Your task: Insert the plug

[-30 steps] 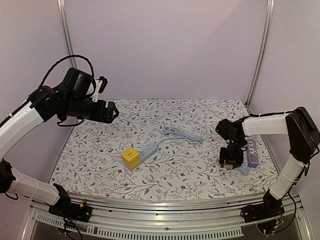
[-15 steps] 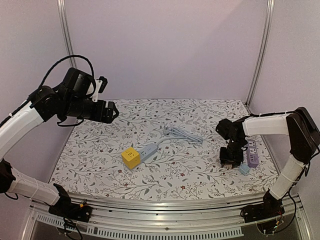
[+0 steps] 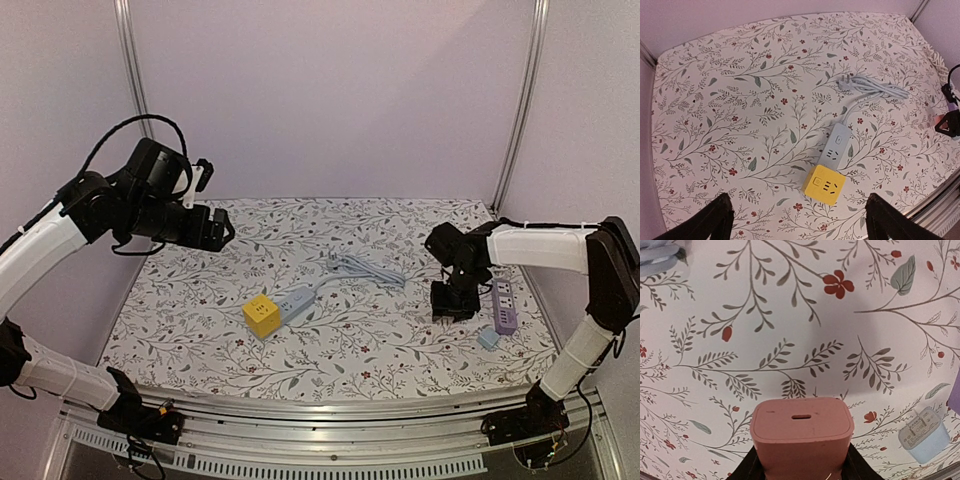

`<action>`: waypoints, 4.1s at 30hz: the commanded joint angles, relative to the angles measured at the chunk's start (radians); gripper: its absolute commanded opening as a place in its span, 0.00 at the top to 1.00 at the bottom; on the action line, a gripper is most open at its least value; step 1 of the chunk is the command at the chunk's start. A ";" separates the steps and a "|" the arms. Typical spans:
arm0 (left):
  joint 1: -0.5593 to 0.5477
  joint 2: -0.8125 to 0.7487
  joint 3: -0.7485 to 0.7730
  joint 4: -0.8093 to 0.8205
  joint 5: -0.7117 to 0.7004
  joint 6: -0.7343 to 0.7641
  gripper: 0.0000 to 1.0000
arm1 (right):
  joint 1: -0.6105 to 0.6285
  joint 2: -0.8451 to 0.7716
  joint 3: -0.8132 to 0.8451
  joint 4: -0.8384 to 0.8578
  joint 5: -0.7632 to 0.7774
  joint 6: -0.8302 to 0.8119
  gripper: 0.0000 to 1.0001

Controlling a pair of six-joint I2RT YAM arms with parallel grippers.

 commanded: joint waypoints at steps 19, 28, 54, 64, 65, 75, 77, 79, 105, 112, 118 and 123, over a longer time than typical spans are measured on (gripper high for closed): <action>0.017 -0.323 -0.148 0.175 -0.056 -0.100 0.00 | 0.058 -0.070 0.231 0.029 -0.041 -0.113 1.00; 0.029 -0.257 -0.043 0.001 -0.007 -0.099 0.01 | 0.081 -0.107 0.254 0.089 -0.116 -0.186 1.00; 0.029 -0.062 0.026 -0.041 0.476 -0.197 0.00 | 0.334 -0.174 0.340 0.328 -0.143 -0.613 1.00; 0.020 0.057 0.077 0.011 0.612 -0.296 0.03 | 0.455 -0.193 0.300 0.464 -0.169 -0.820 1.00; 0.020 0.063 0.078 0.020 0.624 -0.306 0.04 | 0.460 -0.191 0.300 0.472 -0.171 -0.836 1.00; -0.009 0.113 0.099 0.111 0.697 -0.378 0.13 | 0.481 -0.173 0.311 0.490 -0.204 -0.915 1.00; -0.022 0.129 0.107 0.122 0.693 -0.389 0.14 | 0.486 -0.164 0.318 0.482 -0.203 -0.918 1.00; -0.037 0.145 0.120 0.130 0.689 -0.400 0.14 | 0.491 -0.156 0.321 0.480 -0.201 -0.920 1.00; -0.183 0.326 0.236 0.148 0.710 -0.381 0.29 | 0.521 -0.136 0.323 0.466 -0.197 -0.912 1.00; -0.188 0.341 0.239 0.148 0.717 -0.379 0.37 | 0.523 -0.134 0.325 0.456 -0.191 -0.909 1.00; -0.194 0.353 0.239 0.148 0.718 -0.379 0.42 | 0.530 -0.133 0.329 0.443 -0.177 -0.909 1.00; -0.198 0.361 0.238 0.145 0.720 -0.378 0.47 | 0.534 -0.133 0.329 0.439 -0.174 -0.902 1.00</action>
